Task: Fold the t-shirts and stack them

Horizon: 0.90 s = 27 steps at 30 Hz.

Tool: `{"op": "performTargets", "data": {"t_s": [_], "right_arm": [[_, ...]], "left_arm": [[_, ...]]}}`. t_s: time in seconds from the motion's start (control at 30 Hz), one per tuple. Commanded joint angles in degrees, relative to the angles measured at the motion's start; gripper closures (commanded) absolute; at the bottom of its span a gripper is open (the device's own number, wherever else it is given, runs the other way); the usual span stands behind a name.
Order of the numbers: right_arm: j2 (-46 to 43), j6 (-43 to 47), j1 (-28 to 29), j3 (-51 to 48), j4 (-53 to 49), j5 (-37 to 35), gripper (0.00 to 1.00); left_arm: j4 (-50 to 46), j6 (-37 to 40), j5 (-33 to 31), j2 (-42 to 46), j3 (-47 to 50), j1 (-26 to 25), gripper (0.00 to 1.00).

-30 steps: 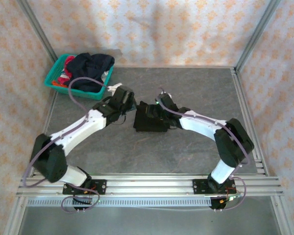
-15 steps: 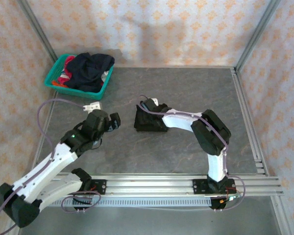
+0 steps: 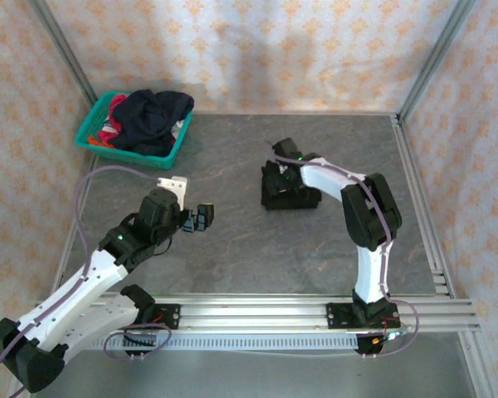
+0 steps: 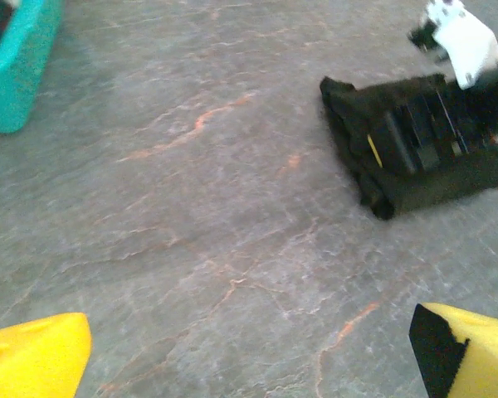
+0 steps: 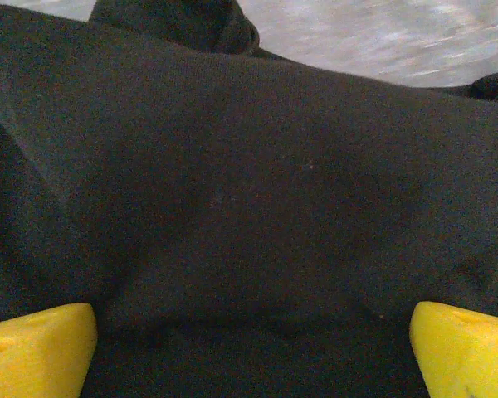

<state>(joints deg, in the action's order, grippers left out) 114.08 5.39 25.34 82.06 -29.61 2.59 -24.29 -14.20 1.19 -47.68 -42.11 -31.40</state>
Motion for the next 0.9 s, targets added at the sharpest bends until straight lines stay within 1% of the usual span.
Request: {"op": "performTargets", "data": {"t_s": [0.0, 0.07, 0.1, 0.13, 0.23, 0.33, 0.43, 0.53, 0.6, 0.67, 0.73, 0.8, 0.83, 0.87], "right_arm": [[1.1, 7.2, -3.6, 4.6, -8.7, -0.6, 0.02], [-1.4, 8.1, -3.3, 6.0, -9.2, -0.6, 0.02], [-2.9, 7.5, -2.7, 6.3, -8.9, -1.2, 0.02], [-4.7, 6.4, -1.5, 5.9, -7.5, -2.5, 0.02], [-9.5, 1.4, 2.7, 2.2, -1.0, -7.4, 0.03], [-10.0, -9.3, 6.0, 0.0, 2.6, -8.3, 0.11], [-7.4, -19.6, 7.6, -0.1, 2.7, -8.3, 0.22], [-3.9, -23.8, 8.9, 0.7, 2.3, -7.2, 0.28], [-2.0, -24.6, 9.3, 1.2, 0.9, -8.2, 0.33], [-0.8, -24.1, 8.8, 1.6, -0.5, -9.9, 0.42], [0.1, -22.2, 7.6, 1.6, -2.0, -10.1, 0.49], [1.0, -18.4, 6.0, 2.4, -4.2, -8.3, 0.55], [1.9, -16.3, 5.2, 3.5, -6.4, -8.0, 0.6], [2.5, -14.5, 4.6, 4.5, -8.3, -8.5, 0.69]], "left_arm": [[6.6, 6.2, 4.1, -0.5, 0.9, -1.3, 0.0], [9.2, 8.7, 5.2, -0.4, 1.6, -2.7, 0.0], [9.6, 10.0, 4.7, -0.4, 1.7, -3.7, 0.0], [10.0, 11.1, 3.5, -0.4, 1.8, -4.8, 0.0], [11.2, 14.1, 2.7, -0.7, 2.5, -6.7, 0.0], [13.4, 16.0, 2.8, -1.2, 3.7, -7.4, 0.0], [14.4, 16.6, 2.9, -1.9, 3.8, -7.6, 0.0], [14.4, 16.9, 3.0, -2.6, 3.5, -7.6, 0.0], [14.0, 17.2, 3.0, -2.8, 3.4, -7.6, 0.0], [13.2, 17.3, 2.9, -2.8, 3.3, -7.6, 0.0], [12.9, 17.1, 2.6, -2.3, 3.5, -7.7, 0.0], [13.0, 16.8, 2.5, -1.6, 4.0, -7.7, 0.0], [13.1, 16.7, 2.3, -1.2, 4.3, -7.6, 0.0], [13.1, 16.5, 2.3, -1.0, 4.5, -7.7, 0.0]]}}
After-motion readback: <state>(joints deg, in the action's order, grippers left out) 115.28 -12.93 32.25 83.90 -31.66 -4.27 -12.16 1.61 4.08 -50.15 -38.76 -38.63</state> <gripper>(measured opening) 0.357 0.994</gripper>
